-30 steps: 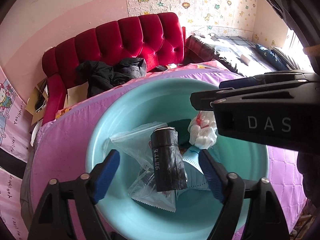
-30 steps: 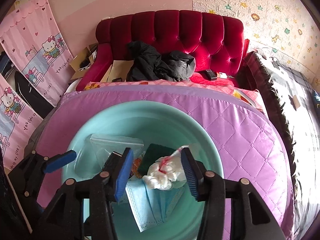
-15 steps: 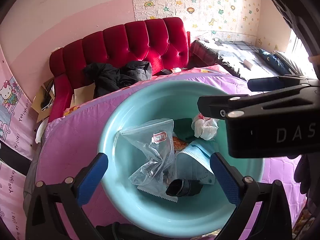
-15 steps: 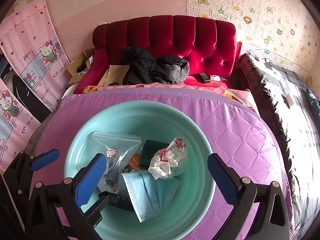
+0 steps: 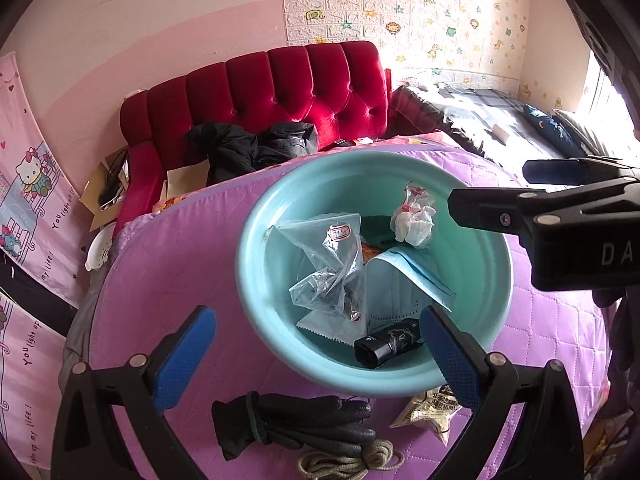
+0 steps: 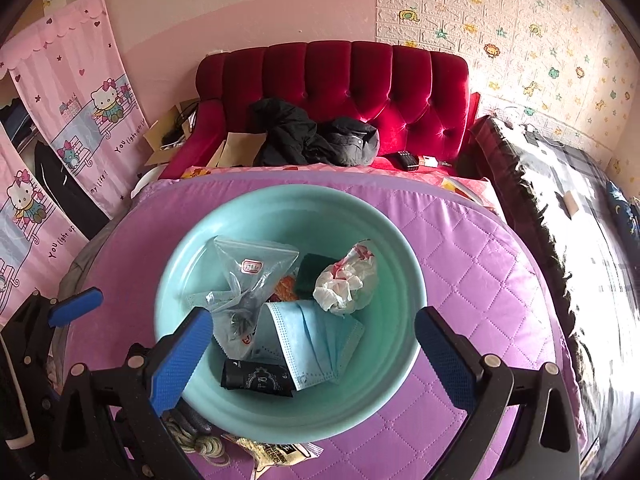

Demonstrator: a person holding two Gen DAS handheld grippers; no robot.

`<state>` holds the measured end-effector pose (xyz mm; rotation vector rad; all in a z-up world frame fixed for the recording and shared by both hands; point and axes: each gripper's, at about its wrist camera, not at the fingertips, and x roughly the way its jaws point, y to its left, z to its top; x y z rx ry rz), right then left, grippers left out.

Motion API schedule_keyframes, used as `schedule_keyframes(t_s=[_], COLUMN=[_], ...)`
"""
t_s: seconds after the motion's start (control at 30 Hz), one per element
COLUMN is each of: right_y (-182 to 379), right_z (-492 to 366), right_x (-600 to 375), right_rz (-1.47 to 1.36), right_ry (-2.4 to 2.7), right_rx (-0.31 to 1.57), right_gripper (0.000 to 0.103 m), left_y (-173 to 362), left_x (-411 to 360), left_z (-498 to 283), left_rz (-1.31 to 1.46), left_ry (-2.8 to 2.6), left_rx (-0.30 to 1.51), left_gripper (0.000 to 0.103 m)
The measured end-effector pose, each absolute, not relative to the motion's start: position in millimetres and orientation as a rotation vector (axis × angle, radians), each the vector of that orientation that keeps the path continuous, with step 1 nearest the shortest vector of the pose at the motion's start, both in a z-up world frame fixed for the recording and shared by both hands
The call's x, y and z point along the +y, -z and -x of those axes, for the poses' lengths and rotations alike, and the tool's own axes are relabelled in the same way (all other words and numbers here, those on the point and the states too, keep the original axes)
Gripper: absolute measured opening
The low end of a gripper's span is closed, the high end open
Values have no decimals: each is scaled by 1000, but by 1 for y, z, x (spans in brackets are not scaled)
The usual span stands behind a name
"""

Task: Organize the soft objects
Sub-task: 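Withdraw both tools from the basin toward the gold packet and rope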

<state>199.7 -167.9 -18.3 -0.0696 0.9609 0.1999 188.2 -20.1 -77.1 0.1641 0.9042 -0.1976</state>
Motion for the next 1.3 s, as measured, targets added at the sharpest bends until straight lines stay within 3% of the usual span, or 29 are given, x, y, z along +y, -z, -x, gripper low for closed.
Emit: schedule_keyframes(t_s=[0.47,1.3], right_y=[25,101], right_z=[-142,-80], right_x=[-162,-164], right_rz=[102,53], right_ry=[-208,-135], right_rx=[950,1030], right_gripper=[103,103], left_y=[82,145], left_x=[13,42], left_z=[-130,-61], left_rz=[-146,-121], left_ry=[169,139], left_rx=[906,974], left_gripper=[103,103])
